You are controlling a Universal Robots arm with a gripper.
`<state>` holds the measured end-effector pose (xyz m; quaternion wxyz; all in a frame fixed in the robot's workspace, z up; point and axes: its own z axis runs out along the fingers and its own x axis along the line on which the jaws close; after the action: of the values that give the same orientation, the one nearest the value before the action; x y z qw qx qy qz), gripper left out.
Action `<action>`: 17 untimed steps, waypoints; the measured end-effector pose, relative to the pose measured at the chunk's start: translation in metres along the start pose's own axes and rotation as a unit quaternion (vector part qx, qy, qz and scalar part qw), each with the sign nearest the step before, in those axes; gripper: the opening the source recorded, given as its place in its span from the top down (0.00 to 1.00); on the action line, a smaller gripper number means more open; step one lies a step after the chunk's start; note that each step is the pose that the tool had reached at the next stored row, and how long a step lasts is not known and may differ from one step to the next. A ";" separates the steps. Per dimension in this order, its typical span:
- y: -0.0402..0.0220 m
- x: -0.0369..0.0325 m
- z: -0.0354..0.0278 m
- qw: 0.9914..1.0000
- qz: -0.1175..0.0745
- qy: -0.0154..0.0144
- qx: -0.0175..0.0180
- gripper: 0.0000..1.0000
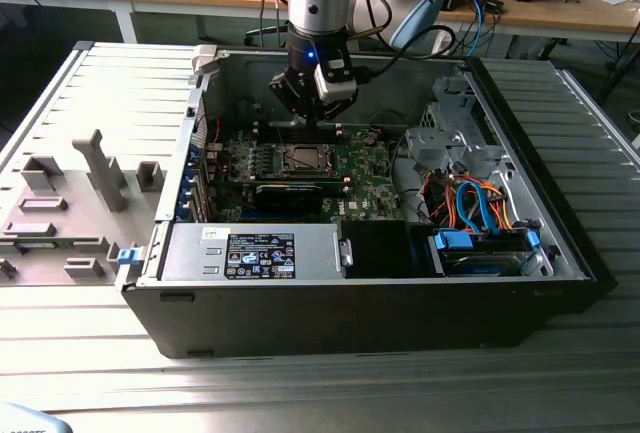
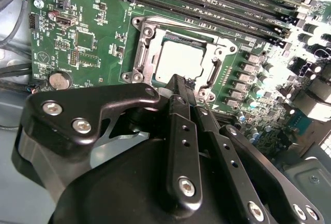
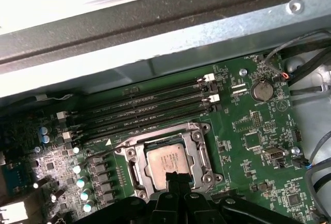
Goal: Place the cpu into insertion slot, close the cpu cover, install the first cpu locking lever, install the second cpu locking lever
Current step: 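Install the first cpu locking lever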
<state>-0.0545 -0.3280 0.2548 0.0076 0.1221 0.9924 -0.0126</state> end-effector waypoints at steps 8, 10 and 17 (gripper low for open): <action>0.0000 0.0000 0.0000 1.000 -0.013 0.000 0.000 0.89; 0.0000 0.0000 0.0000 1.000 -0.016 0.000 0.000 0.89; 0.0000 0.0000 0.0000 1.000 -0.027 -0.001 0.000 0.89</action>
<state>-0.0545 -0.3280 0.2548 0.0079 0.0953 0.9953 -0.0124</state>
